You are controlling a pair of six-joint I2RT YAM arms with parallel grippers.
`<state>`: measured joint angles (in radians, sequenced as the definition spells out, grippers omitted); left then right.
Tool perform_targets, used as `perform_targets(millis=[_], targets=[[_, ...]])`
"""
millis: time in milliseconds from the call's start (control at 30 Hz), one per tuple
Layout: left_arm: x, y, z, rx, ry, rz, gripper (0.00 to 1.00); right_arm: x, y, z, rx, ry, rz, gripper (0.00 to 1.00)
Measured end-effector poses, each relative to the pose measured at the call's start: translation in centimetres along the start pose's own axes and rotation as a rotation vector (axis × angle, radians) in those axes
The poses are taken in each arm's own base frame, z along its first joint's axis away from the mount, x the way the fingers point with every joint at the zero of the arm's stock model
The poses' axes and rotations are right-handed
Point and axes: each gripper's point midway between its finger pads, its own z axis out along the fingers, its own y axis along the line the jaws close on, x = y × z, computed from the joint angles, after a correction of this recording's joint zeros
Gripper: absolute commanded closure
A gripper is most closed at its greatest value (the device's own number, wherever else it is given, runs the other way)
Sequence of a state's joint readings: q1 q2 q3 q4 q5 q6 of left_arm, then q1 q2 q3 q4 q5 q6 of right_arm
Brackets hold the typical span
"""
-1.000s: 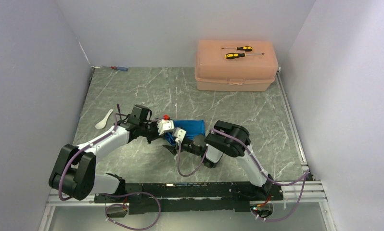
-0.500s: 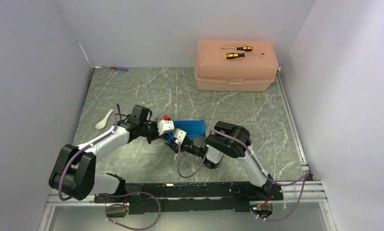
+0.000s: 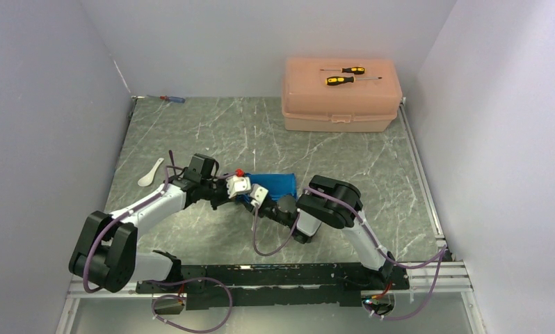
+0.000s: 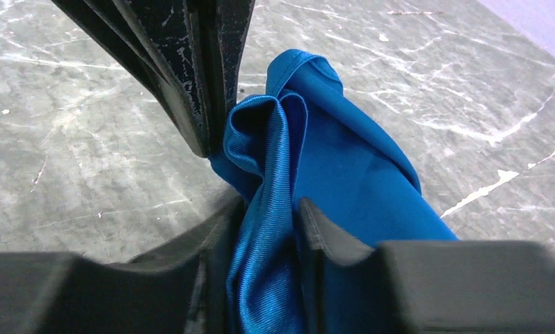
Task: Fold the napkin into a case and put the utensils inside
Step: Pass from the left arm to the right
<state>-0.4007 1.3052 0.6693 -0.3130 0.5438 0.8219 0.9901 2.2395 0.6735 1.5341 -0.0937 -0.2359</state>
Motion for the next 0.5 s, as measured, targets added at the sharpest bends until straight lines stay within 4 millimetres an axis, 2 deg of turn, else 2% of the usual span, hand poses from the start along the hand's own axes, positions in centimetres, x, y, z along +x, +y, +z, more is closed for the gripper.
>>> perform_targets(millis=[100,133,167,233,267,367,433,500], targets=[[0.0,-0.1,-0.1,0.001,0.003,-0.001,0.97,-0.1,0.0,0.1,0.0,-0.005,0.005,0.8],[0.1,-0.1,-0.1,0.0,0.005,-0.002,0.91,-0.2,0.1,0.1,-0.002,-0.005,0.009,0.83],[0.1,-0.1,-0.2,-0.001,0.008,-0.002,0.81,-0.2,0.1,0.1,-0.005,-0.005,0.012,0.84],[0.3,0.0,-0.2,-0.007,0.019,-0.006,0.38,-0.1,0.3,0.1,-0.015,-0.006,0.02,0.86],[0.3,0.0,-0.2,-0.007,0.02,0.0,0.32,0.0,0.5,0.0,-0.02,-0.003,0.025,0.87],[0.7,-0.1,-0.6,-0.011,0.036,-0.015,0.24,0.4,0.9,-0.5,-0.035,0.008,0.039,0.88],[0.8,-0.1,-1.3,-0.022,0.042,-0.019,0.08,0.4,1.1,-0.6,-0.047,0.01,0.044,0.88],[0.7,0.1,-2.2,-0.046,0.037,-0.002,0.06,0.4,1.2,-0.6,-0.051,0.008,0.049,0.88]])
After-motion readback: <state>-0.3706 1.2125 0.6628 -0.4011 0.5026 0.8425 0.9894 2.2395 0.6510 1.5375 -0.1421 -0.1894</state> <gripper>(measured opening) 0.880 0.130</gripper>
